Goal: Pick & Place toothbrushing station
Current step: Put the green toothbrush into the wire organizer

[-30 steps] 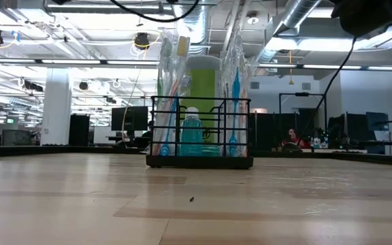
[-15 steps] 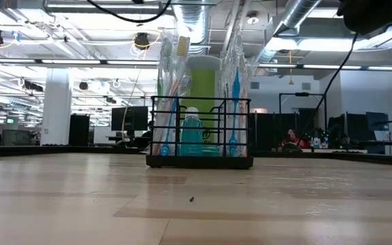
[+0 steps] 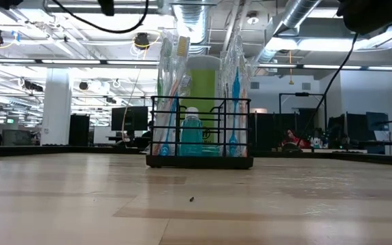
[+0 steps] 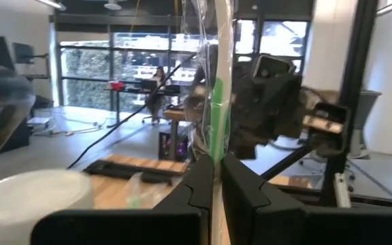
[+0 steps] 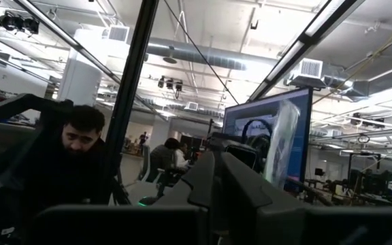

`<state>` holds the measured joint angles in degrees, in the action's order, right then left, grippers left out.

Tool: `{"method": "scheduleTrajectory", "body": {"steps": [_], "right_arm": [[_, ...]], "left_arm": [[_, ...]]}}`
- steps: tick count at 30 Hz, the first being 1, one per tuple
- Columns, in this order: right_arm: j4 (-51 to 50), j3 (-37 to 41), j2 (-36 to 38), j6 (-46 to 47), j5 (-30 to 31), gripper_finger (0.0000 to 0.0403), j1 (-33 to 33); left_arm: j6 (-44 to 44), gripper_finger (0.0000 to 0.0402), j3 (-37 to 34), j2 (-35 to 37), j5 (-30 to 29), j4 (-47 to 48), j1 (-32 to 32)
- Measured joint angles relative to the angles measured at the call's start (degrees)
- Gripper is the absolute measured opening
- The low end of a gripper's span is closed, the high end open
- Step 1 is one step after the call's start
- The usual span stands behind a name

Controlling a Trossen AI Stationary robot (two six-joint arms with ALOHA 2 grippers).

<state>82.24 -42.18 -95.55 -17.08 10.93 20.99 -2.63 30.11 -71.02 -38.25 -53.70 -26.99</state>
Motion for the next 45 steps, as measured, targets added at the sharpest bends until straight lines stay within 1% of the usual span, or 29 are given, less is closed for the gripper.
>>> {"method": "scheduleTrajectory", "body": {"steps": [7,12,19,25,32,41,45], "right_arm": [[-0.57,0.00,0.00,0.13,0.05,0.0017,0.02],[-0.66,0.00,0.00,0.13,0.05,0.0014,0.01],[-0.77,0.00,0.00,0.11,0.05,0.0013,0.00],[-0.80,0.00,0.00,0.11,0.05,0.0014,0.00],[-0.81,0.00,0.00,0.08,0.05,0.0013,0.00],[-0.83,0.00,0.00,0.06,0.03,0.0016,0.00],[-1.07,0.00,0.00,0.04,0.03,0.0015,0.00]], "left_arm": [[1.82,0.0004,-5.13,2.86,-6.38,-0.04,-1.48],[4.72,0.0004,-8.05,2.75,-8.39,-0.06,-0.63],[5.73,0.0004,-9.30,1.68,-8.47,-0.24,2.15],[7.98,0.0004,-10.52,-1.85,-8.45,-0.84,4.27],[7.80,0.0005,-10.95,-6.51,-8.35,-6.77,6.20],[7.54,0.0005,-10.95,-13.89,-4.82,-14.29,9.90],[7.47,0.0005,-10.95,-15.71,-3.44,-16.42,11.02]]}}
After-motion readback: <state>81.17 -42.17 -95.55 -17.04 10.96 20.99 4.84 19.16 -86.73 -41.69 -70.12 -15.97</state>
